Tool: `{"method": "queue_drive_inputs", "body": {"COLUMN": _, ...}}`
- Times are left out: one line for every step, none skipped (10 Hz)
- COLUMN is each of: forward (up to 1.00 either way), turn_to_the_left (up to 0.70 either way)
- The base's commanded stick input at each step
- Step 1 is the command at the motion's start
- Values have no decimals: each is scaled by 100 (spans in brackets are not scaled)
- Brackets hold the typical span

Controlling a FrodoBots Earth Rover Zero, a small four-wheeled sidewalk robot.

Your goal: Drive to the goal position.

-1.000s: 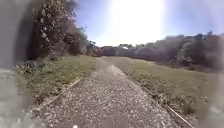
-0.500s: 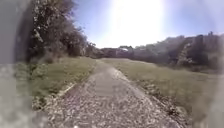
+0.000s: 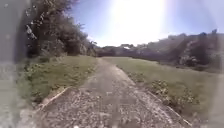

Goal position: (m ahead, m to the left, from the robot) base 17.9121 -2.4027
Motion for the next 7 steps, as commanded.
{"method": "queue_drive_inputs", "body": {"forward": 100, "turn_to_the_left": 0}}
{"method": "queue_drive_inputs", "body": {"forward": 100, "turn_to_the_left": 2}}
{"method": "queue_drive_inputs", "body": {"forward": 100, "turn_to_the_left": 0}}
{"method": "queue_drive_inputs", "body": {"forward": 100, "turn_to_the_left": 0}}
{"method": "queue_drive_inputs", "body": {"forward": 100, "turn_to_the_left": 1}}
{"method": "queue_drive_inputs", "body": {"forward": 100, "turn_to_the_left": 3}}
{"method": "queue_drive_inputs", "body": {"forward": 100, "turn_to_the_left": 1}}
